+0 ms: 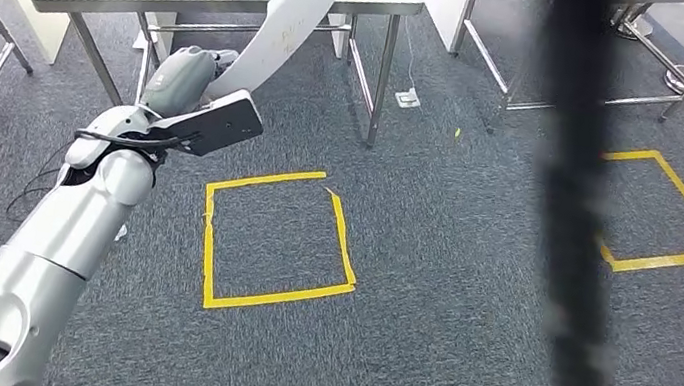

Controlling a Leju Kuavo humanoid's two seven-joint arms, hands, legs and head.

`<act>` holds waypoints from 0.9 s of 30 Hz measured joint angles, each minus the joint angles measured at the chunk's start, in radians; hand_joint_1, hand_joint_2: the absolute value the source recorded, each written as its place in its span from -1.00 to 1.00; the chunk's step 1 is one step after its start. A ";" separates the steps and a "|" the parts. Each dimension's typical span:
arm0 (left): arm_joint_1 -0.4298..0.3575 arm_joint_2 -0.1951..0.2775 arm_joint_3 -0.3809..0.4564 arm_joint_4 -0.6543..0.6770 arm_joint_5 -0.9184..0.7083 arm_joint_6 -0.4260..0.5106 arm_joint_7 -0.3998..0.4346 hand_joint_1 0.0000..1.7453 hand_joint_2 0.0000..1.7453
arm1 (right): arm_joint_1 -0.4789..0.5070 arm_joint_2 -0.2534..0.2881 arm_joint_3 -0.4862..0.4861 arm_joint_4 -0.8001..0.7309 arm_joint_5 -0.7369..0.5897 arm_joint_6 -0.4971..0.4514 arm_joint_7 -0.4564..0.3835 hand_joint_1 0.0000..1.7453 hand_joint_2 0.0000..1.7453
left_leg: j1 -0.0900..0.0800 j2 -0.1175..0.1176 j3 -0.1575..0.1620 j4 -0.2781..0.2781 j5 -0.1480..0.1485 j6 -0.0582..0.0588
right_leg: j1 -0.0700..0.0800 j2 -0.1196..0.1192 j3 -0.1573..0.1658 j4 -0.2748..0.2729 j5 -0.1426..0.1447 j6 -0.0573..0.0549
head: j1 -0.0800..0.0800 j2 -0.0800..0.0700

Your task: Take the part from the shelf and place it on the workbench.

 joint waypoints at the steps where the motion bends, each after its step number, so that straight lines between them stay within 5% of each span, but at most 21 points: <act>1: -0.001 0.000 0.000 -0.001 0.001 -0.001 0.001 1.00 1.00 | 0.001 0.000 0.000 0.000 0.000 0.000 0.000 -1.00 -1.00 | 0.003 0.000 0.011 -0.005 -0.002 0.005 | 0.000 -0.002 -0.003 0.016 -0.002 0.005 | 0.000 0.000; 3: -0.004 -0.001 0.000 -0.004 0.001 -0.002 0.001 1.00 1.00 | -0.001 -0.001 0.000 0.000 0.001 0.000 -0.001 -1.00 -1.00 | 0.007 0.000 0.031 -0.010 -0.008 0.013 | -0.002 -0.006 -0.041 0.083 -0.030 0.013 | 0.001 0.000; 6: -0.001 -0.001 0.000 -0.004 0.002 -0.006 0.002 1.00 1.00 | -0.001 -0.001 0.001 0.000 0.001 0.000 -0.002 -1.00 -1.00 | 0.007 0.000 0.049 -0.009 -0.027 0.015 | -0.006 -0.009 -0.156 0.234 -0.076 0.025 | 0.003 0.000; 8: 0.004 -0.001 0.000 -0.003 0.002 -0.009 0.003 1.00 1.00 | 0.004 -0.002 0.001 0.000 0.001 0.000 -0.002 -1.00 -1.00 | 0.009 -0.001 0.067 -0.009 -0.045 0.011 | -0.009 -0.012 -0.188 0.232 -0.058 0.030 | 0.003 0.000; 12: 0.004 0.000 0.000 -0.002 0.002 -0.009 0.005 1.00 1.00 | 0.005 -0.002 0.001 0.000 0.001 0.000 -0.002 -1.00 -1.00 | 0.012 0.001 0.119 -0.008 -0.093 -0.009 | -0.010 -0.025 -0.127 0.009 0.094 0.026 | 0.002 0.000; 13: 0.003 0.000 0.000 -0.002 0.002 -0.010 0.006 1.00 1.00 | 0.005 -0.002 0.001 0.000 0.002 0.000 -0.002 -1.00 -1.00 | 0.011 0.003 0.126 -0.012 -0.104 -0.017 | -0.006 -0.028 -0.119 -0.012 0.105 0.017 | 0.001 0.000; 17: -0.002 -0.002 0.001 -0.009 0.002 -0.011 0.009 1.00 1.00 | 0.006 -0.002 0.004 0.000 0.005 0.000 -0.002 -1.00 -1.00 | 0.012 0.003 0.143 0.025 -0.106 -0.041 | -0.002 -0.022 -0.081 -0.013 0.064 -0.025 | -0.002 0.000; 19: -0.006 -0.001 0.001 -0.012 0.002 -0.011 0.010 1.00 1.00 | 0.005 -0.002 0.007 0.000 0.007 0.000 -0.002 -1.00 -1.00 | 0.013 0.003 0.079 0.129 -0.103 -0.045 | -0.002 -0.018 -0.048 -0.015 0.041 -0.037 | -0.008 0.000; 21: -0.004 0.001 0.001 -0.011 0.002 -0.011 0.011 1.00 1.00 | 0.005 -0.003 0.009 0.000 0.007 0.000 -0.002 -1.00 -1.00 | 0.012 0.003 -0.021 0.242 -0.146 -0.047 | 0.000 -0.013 -0.017 -0.015 0.012 -0.043 | -0.013 0.000; 23: 0.001 0.004 0.001 -0.009 0.002 -0.012 0.013 1.00 1.00 | 0.007 -0.003 0.011 0.000 0.007 0.000 -0.001 -1.00 -1.00 | 0.011 0.002 -0.096 0.274 -0.202 -0.046 | 0.001 -0.006 0.021 -0.016 -0.020 -0.046 | -0.016 0.000; 24: 0.003 0.007 0.001 -0.008 0.002 -0.012 0.013 1.00 1.00 | 0.008 -0.003 0.011 0.000 0.007 0.000 -0.001 -1.00 -1.00 | 0.009 0.002 -0.114 0.251 -0.205 -0.042 | 0.003 -0.003 0.043 -0.016 -0.037 -0.046 | -0.017 0.000; 25: 0.003 0.010 0.001 -0.008 0.002 -0.012 0.013 1.00 1.00 | 0.010 -0.002 0.011 0.000 0.007 0.000 -0.001 -1.00 -1.00 | 0.006 0.002 -0.123 0.205 -0.175 -0.035 | 0.004 0.000 0.065 -0.017 -0.054 -0.045 | -0.018 0.000; 27: 0.006 0.016 0.002 -0.002 0.002 -0.012 0.013 1.00 1.00 | 0.015 0.000 0.012 0.000 0.007 0.001 0.000 -1.00 -1.00 | -0.007 -0.002 -0.127 0.084 -0.016 -0.014 | 0.005 0.005 0.102 -0.018 -0.089 -0.040 | -0.022 0.000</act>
